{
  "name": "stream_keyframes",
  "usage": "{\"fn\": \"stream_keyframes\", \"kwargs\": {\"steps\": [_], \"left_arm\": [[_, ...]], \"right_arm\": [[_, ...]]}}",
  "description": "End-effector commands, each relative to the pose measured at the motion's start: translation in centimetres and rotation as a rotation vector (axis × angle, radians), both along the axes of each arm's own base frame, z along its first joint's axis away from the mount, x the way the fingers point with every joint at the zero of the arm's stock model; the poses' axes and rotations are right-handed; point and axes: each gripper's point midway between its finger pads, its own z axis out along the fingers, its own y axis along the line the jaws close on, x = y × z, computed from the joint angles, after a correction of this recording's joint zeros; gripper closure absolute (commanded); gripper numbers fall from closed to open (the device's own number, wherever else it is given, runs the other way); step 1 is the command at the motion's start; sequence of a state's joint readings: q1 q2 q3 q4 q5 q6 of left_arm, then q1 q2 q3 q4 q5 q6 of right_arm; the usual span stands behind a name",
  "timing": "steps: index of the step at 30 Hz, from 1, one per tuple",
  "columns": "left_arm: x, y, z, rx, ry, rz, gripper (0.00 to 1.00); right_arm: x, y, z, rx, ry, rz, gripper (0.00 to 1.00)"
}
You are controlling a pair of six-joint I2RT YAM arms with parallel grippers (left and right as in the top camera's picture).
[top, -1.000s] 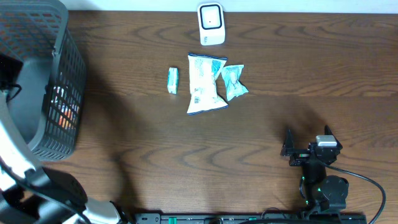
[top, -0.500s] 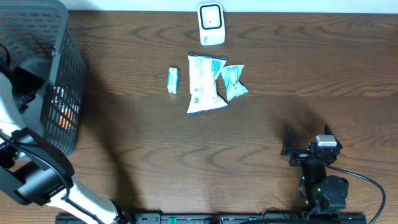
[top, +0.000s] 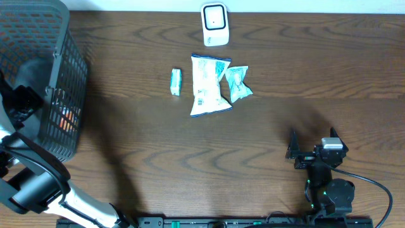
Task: Scan the item barcode
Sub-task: 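Reach the left gripper into the basket and grasp another Kleenex pack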
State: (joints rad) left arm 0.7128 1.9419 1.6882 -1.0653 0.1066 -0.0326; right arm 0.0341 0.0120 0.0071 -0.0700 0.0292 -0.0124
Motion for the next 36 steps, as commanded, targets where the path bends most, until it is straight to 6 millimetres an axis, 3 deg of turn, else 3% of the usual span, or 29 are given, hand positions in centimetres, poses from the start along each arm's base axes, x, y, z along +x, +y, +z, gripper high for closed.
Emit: {"fn": "stream_keyframes", "kwargs": {"steps": [1,10,19,26,29,33,36], "left_arm": [[1.2,-2.5,-0.7,-0.122,-0.098,-0.189,0.26],[1.7,-3.5,-2.0,-0.183,-0.124,-0.249,0.26],[0.6,-5.1,-7.1,-0.339,-0.025,-0.276,0.26],[0.3,-5.8,-9.4,-0.400,0.002,-0.303,0.27],[0.5,-5.4,-9.7,-0.382,0.006,-0.295,0.51],[-0.4,-3.9,-10.3,-0.316,0.084,-0.218,0.68],[-0.5,-3.3,-10.1,-0.291,0.104,-0.175,0.92]], "right_arm": [[0.0,0.0,0.0,-0.011,0.000,0.003,0.01],[0.0,0.0,0.0,-0.011,0.000,0.003,0.01],[0.0,0.0,0.0,-0.011,0.000,0.003,0.01],[0.0,0.0,0.0,-0.011,0.000,0.003,0.01],[0.0,0.0,0.0,-0.011,0.000,0.003,0.01],[0.0,0.0,0.0,-0.011,0.000,0.003,0.01],[0.0,0.0,0.0,-0.011,0.000,0.003,0.01]]}}
